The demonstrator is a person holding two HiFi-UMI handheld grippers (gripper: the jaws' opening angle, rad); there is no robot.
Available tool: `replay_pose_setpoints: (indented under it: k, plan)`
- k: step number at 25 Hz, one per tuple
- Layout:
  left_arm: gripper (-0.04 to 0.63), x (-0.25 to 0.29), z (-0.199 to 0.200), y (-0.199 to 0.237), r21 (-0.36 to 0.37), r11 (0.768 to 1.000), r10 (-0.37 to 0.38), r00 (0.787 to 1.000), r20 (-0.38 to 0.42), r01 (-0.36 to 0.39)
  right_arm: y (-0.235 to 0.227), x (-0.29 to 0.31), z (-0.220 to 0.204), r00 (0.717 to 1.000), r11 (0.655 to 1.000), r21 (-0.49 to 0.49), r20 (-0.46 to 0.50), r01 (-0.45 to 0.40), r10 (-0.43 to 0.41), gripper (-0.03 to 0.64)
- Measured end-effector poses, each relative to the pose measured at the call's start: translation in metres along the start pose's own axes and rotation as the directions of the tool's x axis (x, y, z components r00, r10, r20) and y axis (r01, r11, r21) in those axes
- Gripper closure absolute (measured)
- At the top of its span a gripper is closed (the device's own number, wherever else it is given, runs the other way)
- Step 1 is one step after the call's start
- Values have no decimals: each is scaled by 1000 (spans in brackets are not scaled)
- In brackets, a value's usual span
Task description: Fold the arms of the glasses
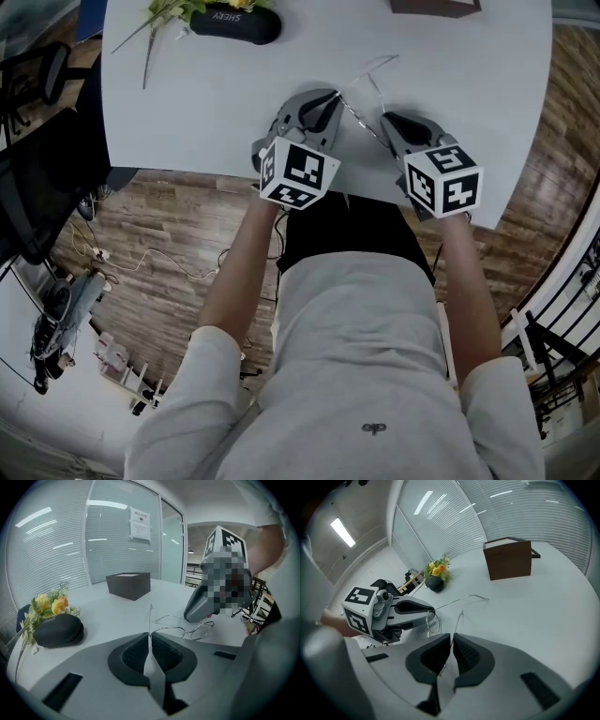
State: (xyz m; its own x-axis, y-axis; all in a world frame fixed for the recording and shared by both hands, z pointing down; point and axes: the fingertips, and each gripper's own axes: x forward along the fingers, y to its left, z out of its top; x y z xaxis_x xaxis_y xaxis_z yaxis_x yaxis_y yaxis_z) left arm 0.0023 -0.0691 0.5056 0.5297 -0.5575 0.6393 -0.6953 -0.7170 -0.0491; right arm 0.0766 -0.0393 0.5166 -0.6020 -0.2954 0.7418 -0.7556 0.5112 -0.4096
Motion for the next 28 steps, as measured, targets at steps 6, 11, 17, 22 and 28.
replay_pose_setpoints:
  k: [6,11,17,22,28]
  plan:
    - [560,5,4,0,5,1000,-6,1000,3,6,2,1,-1,1000,1000,-3,-6,-29,29,589]
    - [561,8,8,-4,8,1000,-13,1000,2,13,5,0,-4,998,998,-4,-13,-57,57,591]
    - [563,13,11,-5,33,999,-30,1000,-2,30,8,1,-5,996,996,-9,-24,-90,90,591]
    - [563,19,14,-9,64,997,-50,999,-15,51,12,1,-6,993,993,-24,-42,-113,112,595]
    - [563,22,14,-10,76,994,-71,997,-25,72,14,1,-6,991,992,-29,-49,-126,125,594]
